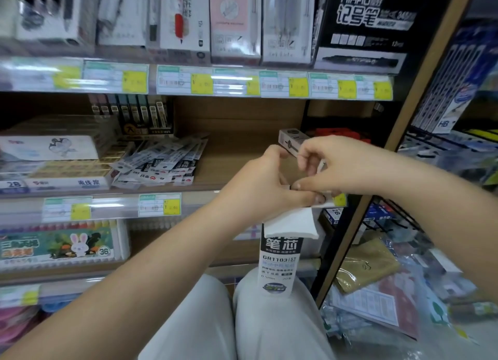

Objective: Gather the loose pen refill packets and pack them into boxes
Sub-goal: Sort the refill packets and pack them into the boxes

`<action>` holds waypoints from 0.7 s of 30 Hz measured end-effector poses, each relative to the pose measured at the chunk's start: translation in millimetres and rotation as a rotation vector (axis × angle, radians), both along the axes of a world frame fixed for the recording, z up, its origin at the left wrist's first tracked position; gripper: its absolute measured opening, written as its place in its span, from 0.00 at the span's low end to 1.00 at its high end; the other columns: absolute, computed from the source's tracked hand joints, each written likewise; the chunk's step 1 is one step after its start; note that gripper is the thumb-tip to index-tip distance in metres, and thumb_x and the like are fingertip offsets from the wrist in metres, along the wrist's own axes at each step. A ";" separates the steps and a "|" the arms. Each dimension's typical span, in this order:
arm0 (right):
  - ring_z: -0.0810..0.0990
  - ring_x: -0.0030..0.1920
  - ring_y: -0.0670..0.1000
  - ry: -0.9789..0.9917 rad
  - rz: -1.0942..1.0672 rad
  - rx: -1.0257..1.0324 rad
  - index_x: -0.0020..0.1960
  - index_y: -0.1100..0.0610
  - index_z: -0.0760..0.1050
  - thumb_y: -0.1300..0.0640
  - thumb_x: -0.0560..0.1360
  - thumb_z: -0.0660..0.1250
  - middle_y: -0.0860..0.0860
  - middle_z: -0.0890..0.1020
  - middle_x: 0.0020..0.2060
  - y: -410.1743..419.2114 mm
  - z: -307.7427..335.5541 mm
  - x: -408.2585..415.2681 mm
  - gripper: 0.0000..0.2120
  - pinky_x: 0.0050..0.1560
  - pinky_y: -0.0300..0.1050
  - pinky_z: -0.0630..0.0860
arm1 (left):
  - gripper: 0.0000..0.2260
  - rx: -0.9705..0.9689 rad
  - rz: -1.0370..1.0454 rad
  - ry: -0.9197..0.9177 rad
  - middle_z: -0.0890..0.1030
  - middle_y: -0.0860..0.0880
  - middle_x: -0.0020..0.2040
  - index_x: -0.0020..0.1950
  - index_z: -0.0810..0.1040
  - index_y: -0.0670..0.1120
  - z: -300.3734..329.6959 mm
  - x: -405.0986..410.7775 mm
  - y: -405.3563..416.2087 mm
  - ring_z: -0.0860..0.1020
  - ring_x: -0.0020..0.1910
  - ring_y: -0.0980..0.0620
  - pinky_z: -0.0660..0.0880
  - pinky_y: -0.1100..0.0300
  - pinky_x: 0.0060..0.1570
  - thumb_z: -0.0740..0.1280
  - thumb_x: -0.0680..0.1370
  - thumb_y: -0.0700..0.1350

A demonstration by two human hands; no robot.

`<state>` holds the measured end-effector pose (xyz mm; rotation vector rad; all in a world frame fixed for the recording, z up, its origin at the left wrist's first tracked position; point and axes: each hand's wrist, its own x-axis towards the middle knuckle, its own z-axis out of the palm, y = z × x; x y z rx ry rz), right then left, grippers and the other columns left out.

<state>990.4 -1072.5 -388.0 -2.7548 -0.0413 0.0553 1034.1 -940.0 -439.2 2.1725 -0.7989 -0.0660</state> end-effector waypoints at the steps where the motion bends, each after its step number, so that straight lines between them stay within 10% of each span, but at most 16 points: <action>1: 0.77 0.31 0.46 0.105 -0.053 0.024 0.45 0.56 0.75 0.51 0.74 0.68 0.51 0.80 0.36 0.1 -0.8 -1.8 0.09 0.33 0.41 0.77 | 0.36 0.039 0.030 -0.003 0.77 0.54 0.41 0.67 0.64 0.51 1.2 -2.0 0.6 0.74 0.37 0.59 0.67 0.62 0.32 0.74 0.64 0.60; 9: 0.73 0.27 0.47 0.402 -0.045 0.355 0.48 0.64 0.79 0.68 0.74 0.55 0.54 0.78 0.29 1.9 -4.1 -8.7 0.13 0.30 0.39 0.71 | 0.32 0.525 0.311 -0.248 0.71 0.50 0.30 0.32 0.70 0.46 15.4 -25.5 7.4 0.70 0.31 0.50 0.60 0.60 0.27 0.58 0.63 0.77; 21: 0.71 0.22 0.43 -0.412 0.095 0.117 0.38 0.43 0.82 0.56 0.67 0.62 0.47 0.81 0.26 30.2 57.3 -60.6 0.12 0.24 0.34 0.67 | 0.23 -0.134 0.121 -0.423 0.75 0.53 0.28 0.36 0.77 0.49 62.3 -43.6 49.7 0.70 0.28 0.58 0.62 0.63 0.26 0.68 0.63 0.69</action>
